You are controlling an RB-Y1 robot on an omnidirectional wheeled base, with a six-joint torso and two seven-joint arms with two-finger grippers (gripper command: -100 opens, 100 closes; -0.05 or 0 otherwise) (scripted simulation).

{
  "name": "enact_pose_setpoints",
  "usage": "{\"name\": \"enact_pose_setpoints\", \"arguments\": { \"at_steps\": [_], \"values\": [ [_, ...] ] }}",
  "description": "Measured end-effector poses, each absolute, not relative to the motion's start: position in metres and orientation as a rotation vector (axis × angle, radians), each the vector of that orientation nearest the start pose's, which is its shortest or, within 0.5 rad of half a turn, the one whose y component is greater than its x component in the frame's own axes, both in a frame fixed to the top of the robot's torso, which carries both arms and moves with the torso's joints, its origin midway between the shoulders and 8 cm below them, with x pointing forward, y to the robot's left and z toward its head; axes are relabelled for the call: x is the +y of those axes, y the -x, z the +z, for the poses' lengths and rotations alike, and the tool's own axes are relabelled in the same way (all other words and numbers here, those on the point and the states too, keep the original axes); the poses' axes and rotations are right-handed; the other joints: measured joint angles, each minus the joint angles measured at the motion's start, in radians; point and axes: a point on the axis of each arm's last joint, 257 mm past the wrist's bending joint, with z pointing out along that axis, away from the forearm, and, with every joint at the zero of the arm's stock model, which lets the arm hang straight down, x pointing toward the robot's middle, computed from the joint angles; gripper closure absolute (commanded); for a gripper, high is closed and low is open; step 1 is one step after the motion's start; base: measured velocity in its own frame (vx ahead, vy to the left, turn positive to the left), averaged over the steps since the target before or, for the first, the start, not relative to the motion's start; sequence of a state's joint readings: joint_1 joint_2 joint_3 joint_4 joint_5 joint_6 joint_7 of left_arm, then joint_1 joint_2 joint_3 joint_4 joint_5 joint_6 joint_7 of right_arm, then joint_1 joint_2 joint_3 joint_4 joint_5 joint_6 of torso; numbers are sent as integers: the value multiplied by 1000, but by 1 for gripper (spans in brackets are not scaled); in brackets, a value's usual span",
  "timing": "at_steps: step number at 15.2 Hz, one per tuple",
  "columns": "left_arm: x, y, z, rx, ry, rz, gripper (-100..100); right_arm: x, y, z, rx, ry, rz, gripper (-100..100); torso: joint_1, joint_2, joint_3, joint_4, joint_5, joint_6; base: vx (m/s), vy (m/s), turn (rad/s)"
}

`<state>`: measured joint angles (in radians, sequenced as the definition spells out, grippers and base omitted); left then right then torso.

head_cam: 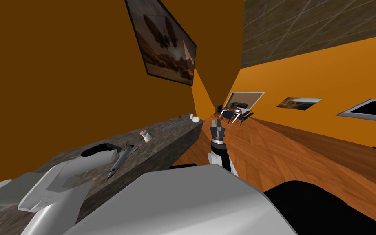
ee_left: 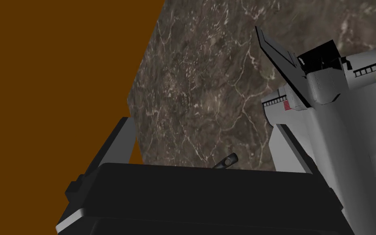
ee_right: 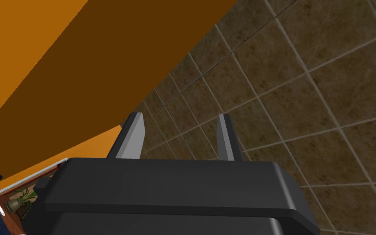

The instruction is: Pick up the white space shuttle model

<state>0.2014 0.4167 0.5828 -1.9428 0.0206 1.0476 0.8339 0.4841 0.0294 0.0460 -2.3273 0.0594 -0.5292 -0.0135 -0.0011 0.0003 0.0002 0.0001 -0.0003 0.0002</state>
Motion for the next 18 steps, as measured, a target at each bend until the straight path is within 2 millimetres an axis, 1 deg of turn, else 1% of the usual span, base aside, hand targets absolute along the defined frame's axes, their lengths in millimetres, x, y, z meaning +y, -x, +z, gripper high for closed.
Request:
{"name": "enact_pose_setpoints", "arguments": {
  "at_steps": [4,9,12,15,18],
  "values": [
    [644,-311,-233,290,2208,-533,-100,-256,-332,56,555,-578,1347,0,0,0,0,0,0,0,5,-11,-91],
    [650,-286,-250,180,2296,-470,-100,-256,-332,56,555,-578,1347,0,1,0,0,0,0,0,4,-6,-69],
    [654,-275,-255,109,2342,-439,-100,-256,-332,56,555,-578,1347,0,1,0,0,0,0,0,5,-7,-108],
    [657,-259,-261,23,2394,-402,-100,-256,-332,56,555,-578,1347,0,1,0,0,0,0,0,5,-3,-105],
    [657,-244,-272,-65,2451,-353,-100,-256,-332,56,555,-578,1347,0,1,0,0,0,0,0,4,-1,-96]
  ]
}}
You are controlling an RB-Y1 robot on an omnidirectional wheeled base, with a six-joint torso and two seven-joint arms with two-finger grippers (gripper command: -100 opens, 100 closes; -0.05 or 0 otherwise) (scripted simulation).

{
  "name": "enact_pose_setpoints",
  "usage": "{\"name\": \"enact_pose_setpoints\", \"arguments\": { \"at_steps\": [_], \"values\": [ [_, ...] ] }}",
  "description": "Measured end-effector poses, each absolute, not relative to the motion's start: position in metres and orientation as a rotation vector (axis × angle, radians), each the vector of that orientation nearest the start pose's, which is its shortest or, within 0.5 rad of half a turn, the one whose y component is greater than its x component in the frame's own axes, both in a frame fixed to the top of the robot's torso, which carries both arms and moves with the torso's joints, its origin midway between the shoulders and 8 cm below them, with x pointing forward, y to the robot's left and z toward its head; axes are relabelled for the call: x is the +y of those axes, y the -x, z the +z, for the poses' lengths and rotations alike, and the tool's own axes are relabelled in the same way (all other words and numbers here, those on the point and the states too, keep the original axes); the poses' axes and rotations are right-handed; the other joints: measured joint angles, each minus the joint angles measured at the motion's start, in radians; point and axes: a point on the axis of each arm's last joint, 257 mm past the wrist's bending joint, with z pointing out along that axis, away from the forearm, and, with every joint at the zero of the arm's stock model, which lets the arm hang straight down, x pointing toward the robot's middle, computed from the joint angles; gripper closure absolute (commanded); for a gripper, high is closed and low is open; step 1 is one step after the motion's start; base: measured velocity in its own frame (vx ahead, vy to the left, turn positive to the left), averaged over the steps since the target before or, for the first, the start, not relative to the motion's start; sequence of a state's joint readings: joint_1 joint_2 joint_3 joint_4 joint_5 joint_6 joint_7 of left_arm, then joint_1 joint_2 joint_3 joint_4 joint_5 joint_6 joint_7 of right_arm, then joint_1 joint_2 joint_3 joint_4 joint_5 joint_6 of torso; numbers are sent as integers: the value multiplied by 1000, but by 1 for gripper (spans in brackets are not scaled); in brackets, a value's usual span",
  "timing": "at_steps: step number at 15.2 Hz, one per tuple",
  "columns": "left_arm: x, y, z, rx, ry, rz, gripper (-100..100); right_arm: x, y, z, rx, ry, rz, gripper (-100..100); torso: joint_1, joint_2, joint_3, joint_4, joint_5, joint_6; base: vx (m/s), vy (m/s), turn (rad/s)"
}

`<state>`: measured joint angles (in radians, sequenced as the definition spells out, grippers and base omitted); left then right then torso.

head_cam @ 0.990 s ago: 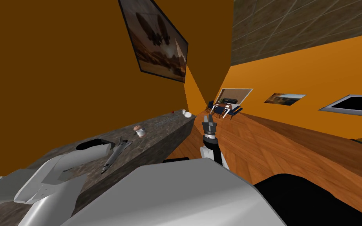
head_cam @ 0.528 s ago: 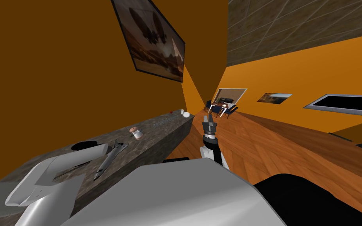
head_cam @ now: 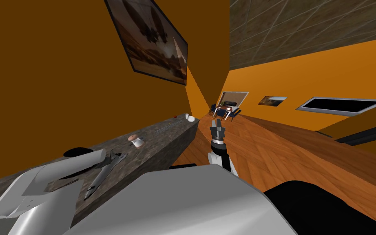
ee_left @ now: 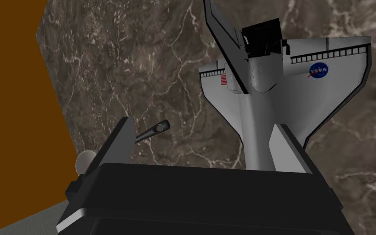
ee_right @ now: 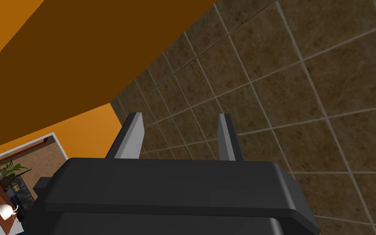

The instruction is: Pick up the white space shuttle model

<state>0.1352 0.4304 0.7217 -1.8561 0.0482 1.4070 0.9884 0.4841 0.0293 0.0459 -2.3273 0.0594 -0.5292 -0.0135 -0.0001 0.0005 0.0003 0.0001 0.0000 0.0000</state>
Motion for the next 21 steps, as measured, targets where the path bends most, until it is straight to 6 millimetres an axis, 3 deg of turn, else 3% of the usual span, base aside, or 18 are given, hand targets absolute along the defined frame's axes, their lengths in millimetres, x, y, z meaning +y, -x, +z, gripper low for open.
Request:
{"name": "enact_pose_setpoints", "arguments": {
  "at_steps": [12,21],
  "values": [
    [642,-187,-303,-388,2624,-169,-100,-256,-332,56,555,-578,1347,0,1,1,0,0,0,0,0,8,-85],
    [618,-148,-322,-638,2728,-13,-100,-256,-332,55,555,-578,1347,0,2,1,1,0,0,0,-5,19,-64]
  ]
}}
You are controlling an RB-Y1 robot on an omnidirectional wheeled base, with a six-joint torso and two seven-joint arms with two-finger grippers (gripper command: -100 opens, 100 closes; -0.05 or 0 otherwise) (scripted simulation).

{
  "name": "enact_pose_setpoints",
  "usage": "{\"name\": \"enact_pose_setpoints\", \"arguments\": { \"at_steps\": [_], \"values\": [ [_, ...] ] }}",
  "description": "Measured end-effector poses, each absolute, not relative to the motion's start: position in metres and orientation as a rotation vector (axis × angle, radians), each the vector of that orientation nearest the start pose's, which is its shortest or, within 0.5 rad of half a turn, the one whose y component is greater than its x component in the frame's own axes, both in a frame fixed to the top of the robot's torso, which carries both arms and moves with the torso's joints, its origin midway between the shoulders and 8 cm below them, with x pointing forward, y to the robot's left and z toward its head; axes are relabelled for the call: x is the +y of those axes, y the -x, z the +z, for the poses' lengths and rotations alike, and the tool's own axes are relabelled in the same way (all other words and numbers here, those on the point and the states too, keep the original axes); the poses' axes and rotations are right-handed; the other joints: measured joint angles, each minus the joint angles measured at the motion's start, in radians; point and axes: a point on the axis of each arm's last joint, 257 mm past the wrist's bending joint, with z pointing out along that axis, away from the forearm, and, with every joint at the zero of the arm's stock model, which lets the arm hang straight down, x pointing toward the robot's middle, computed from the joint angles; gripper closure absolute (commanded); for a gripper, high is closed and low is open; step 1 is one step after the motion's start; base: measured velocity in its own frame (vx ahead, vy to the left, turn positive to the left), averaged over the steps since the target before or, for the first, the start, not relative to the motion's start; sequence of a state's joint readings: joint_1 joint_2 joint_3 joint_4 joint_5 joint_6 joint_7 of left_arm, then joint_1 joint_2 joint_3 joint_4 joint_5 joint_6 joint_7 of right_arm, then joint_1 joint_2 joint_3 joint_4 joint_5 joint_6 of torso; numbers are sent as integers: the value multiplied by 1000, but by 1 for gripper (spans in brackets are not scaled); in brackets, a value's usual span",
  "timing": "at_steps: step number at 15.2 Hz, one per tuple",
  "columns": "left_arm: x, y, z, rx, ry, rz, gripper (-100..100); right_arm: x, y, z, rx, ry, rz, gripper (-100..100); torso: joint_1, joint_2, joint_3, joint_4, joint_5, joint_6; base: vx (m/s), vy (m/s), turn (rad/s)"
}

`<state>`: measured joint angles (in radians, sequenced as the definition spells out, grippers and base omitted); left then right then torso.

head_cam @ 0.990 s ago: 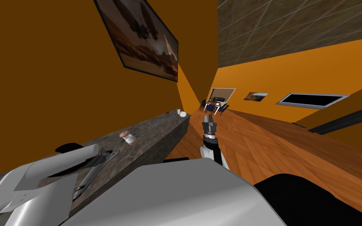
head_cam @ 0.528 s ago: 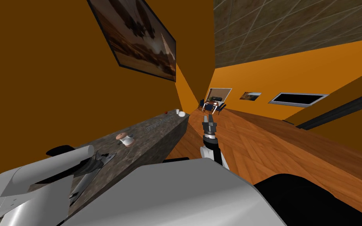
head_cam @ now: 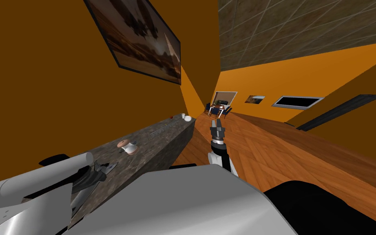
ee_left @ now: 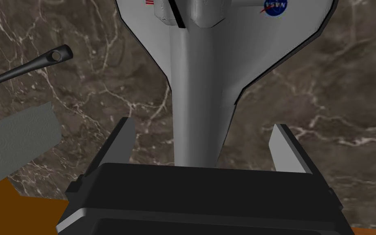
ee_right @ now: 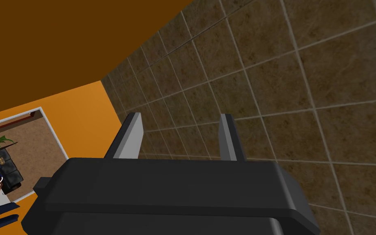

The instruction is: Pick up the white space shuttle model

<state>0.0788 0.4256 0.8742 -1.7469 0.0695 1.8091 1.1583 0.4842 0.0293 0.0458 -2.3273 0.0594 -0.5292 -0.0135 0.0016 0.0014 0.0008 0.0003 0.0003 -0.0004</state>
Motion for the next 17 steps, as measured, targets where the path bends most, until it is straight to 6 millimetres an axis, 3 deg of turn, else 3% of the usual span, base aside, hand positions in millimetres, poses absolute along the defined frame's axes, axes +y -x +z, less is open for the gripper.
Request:
{"name": "enact_pose_setpoints", "arguments": {
  "at_steps": [7,8,13,17],
  "values": [
    [617,-146,-342,-643,2740,4,-100,-256,-332,55,555,-578,1347,0,-1,-2,-1,0,0,0,15,9,33],
    [617,-146,-342,-641,2740,3,100,-256,-332,55,555,-578,1347,0,-1,-2,-1,0,0,0,0,0,0],
    [618,-146,-341,-642,2737,0,100,-256,-332,55,555,-578,1347,0,-1,-2,-1,-1,2,1,-3,-1,-11],
    [617,-146,-329,-655,2735,0,100,-256,-332,56,555,-578,1347,0,-2,0,-1,-1,1,2,-20,-12,-49]
  ]
}}
